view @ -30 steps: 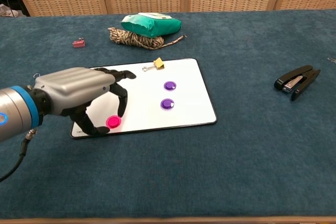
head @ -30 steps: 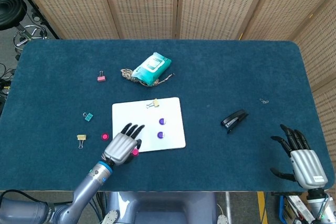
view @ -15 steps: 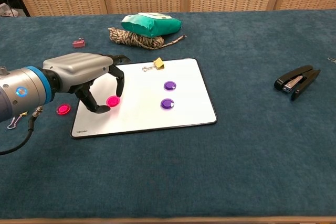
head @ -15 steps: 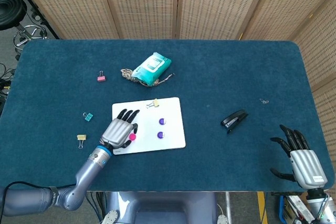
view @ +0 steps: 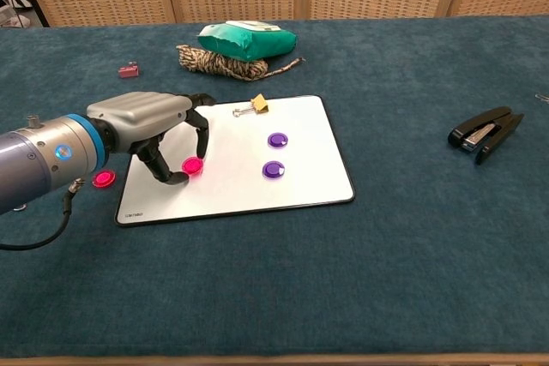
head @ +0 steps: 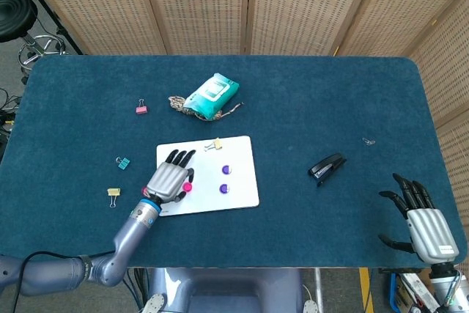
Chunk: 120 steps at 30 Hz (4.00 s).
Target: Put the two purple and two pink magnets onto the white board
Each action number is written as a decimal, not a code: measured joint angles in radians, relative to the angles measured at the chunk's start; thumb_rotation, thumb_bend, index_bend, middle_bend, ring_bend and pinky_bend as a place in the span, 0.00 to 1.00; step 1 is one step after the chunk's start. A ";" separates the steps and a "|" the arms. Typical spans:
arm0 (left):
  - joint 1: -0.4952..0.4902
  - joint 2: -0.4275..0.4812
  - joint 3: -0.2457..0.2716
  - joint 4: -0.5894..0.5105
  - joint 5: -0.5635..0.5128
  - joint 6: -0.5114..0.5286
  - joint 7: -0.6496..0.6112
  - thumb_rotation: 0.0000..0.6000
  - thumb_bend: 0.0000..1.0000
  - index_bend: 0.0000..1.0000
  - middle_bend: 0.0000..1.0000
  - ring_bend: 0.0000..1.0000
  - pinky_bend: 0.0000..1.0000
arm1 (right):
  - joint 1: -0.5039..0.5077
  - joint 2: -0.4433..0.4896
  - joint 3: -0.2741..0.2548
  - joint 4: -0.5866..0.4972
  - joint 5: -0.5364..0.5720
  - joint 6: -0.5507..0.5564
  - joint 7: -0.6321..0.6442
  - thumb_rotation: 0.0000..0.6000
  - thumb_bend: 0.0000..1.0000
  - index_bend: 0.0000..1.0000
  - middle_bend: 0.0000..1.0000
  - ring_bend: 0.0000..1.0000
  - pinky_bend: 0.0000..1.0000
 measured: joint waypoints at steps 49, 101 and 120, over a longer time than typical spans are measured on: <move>0.170 0.202 0.132 -0.055 0.145 0.093 -0.112 1.00 0.21 0.38 0.00 0.00 0.00 | 0.001 -0.003 -0.004 -0.014 -0.009 -0.011 -0.015 1.00 0.00 0.23 0.00 0.00 0.00; 0.175 0.149 0.067 -0.004 0.099 0.033 -0.092 1.00 0.34 0.57 0.00 0.00 0.00 | 0.000 0.002 -0.003 -0.015 -0.006 -0.014 -0.008 1.00 0.00 0.23 0.00 0.00 0.00; 0.038 0.099 -0.077 0.052 0.010 -0.050 -0.097 1.00 0.34 0.57 0.00 0.00 0.00 | 0.000 0.003 -0.001 -0.016 0.002 -0.016 -0.012 1.00 0.00 0.23 0.00 0.00 0.00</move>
